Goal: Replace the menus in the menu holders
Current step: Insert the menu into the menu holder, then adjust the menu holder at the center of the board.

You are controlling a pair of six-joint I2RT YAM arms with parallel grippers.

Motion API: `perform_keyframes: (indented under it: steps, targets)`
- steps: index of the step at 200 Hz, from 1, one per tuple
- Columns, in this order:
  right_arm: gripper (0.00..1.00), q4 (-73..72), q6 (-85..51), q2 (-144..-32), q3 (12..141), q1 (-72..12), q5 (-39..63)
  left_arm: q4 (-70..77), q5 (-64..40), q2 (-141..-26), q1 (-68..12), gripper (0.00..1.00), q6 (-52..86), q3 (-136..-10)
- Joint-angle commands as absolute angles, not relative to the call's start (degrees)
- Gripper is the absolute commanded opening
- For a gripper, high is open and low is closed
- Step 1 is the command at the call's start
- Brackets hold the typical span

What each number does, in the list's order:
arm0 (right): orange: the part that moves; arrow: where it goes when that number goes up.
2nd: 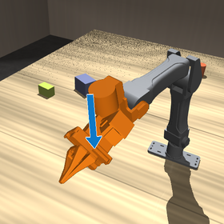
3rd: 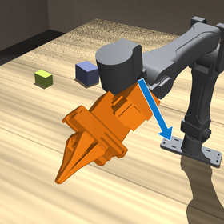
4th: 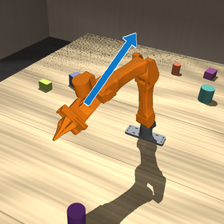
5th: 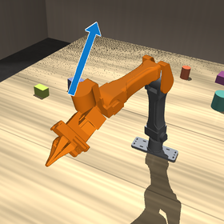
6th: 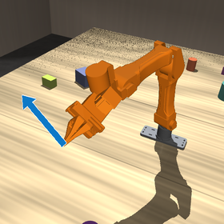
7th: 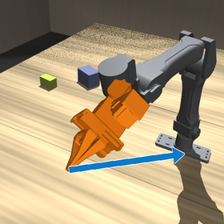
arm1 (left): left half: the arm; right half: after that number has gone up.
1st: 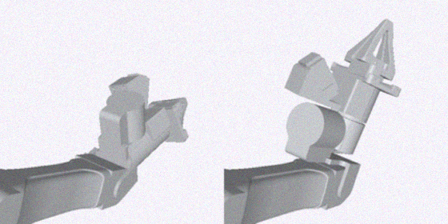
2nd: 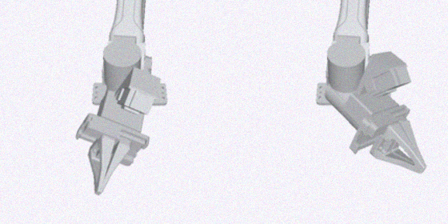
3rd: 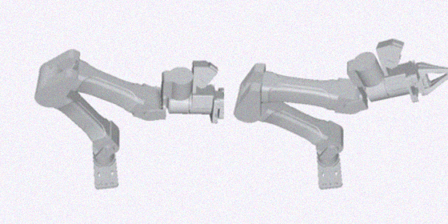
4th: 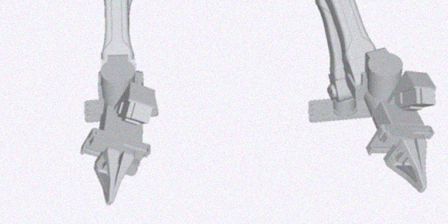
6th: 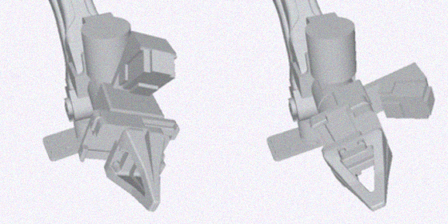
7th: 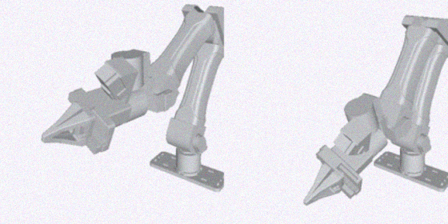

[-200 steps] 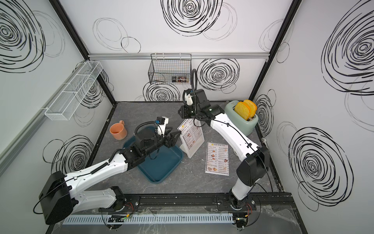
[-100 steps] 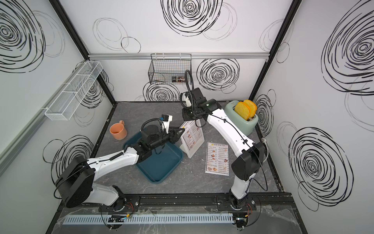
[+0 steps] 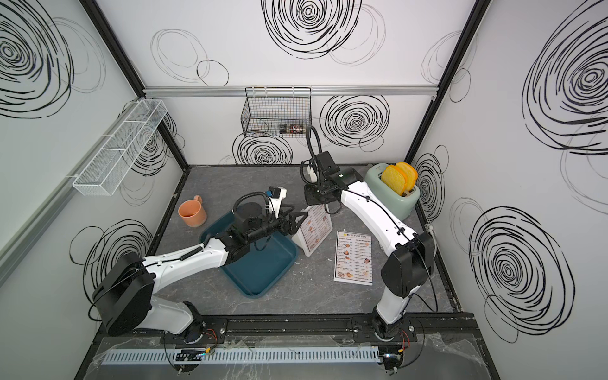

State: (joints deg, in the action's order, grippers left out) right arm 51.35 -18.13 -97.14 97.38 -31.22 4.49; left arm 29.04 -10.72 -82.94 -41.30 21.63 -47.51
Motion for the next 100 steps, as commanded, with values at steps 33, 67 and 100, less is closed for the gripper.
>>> perform_keyframes:
  steps: [33, 67, 100]
  targets:
    - [0.33, 51.9, -20.9, -95.9, 99.5, -29.8, 8.8, 24.4, -6.7, -81.6, -43.0, 0.78, 15.8, -46.1]
    - [0.44, 42.9, -21.4, -89.6, 97.6, -28.5, 10.6, 22.9, -1.2, -84.1, -42.6, 0.65, 13.2, -47.5]
    - [0.44, 25.4, -23.7, -73.7, 78.0, -23.7, 7.3, 22.1, 4.5, -89.3, -41.3, 0.55, 9.3, -51.5]
